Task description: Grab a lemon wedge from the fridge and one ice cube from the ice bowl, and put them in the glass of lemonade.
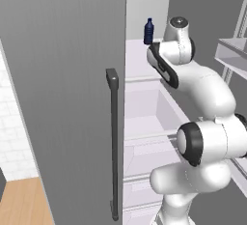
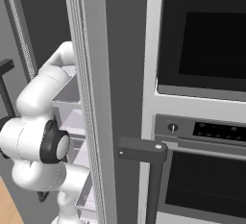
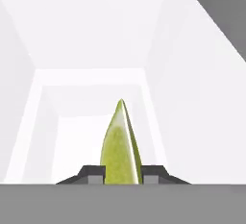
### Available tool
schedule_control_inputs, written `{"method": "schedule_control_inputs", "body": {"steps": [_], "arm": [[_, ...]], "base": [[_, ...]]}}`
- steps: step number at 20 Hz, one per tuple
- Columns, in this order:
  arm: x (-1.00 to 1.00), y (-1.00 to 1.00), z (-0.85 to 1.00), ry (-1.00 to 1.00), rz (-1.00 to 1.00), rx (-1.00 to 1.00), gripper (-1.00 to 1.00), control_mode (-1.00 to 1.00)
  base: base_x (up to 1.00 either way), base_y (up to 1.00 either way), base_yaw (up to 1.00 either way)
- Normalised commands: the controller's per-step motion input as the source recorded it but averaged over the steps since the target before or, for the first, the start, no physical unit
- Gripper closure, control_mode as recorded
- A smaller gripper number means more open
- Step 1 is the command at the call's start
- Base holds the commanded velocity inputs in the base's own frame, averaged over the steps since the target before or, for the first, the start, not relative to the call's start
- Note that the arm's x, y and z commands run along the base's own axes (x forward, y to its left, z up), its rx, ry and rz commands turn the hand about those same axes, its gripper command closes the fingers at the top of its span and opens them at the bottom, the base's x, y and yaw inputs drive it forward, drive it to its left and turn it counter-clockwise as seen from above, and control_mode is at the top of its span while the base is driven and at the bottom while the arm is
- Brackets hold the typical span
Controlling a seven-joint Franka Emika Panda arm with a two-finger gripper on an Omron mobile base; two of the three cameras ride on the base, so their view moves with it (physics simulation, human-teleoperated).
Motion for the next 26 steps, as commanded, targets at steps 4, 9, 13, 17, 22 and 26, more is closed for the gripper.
{"method": "schedule_control_inputs", "body": {"steps": [4, 9, 13, 17, 22, 26], "arm": [[-0.7, 0.18, -0.18, 0.23, 0.0, 0.03, 1.0, -1.0], [-1.0, 0.14, 0.02, 0.21, 0.0, 0.01, 1.0, -1.0], [-0.93, 0.19, 0.53, 0.29, 0.0, 0.0, 1.0, -1.0], [-0.85, 0.22, 0.6, 0.4, 0.0, 0.0, 1.0, -1.0], [-0.91, 0.35, 0.51, 0.49, 0.0, 0.0, 1.0, -1.0], [-0.99, 0.44, 0.2, 0.55, 0.0, 0.0, 1.0, -1.0]], "base": [[0.0, 0.0, 0.0], [0.0, 0.0, 0.0], [0.0, 0.0, 0.0], [0.0, 0.0, 0.0], [0.0, 0.0, 0.0], [0.0, 0.0, 0.0]]}}
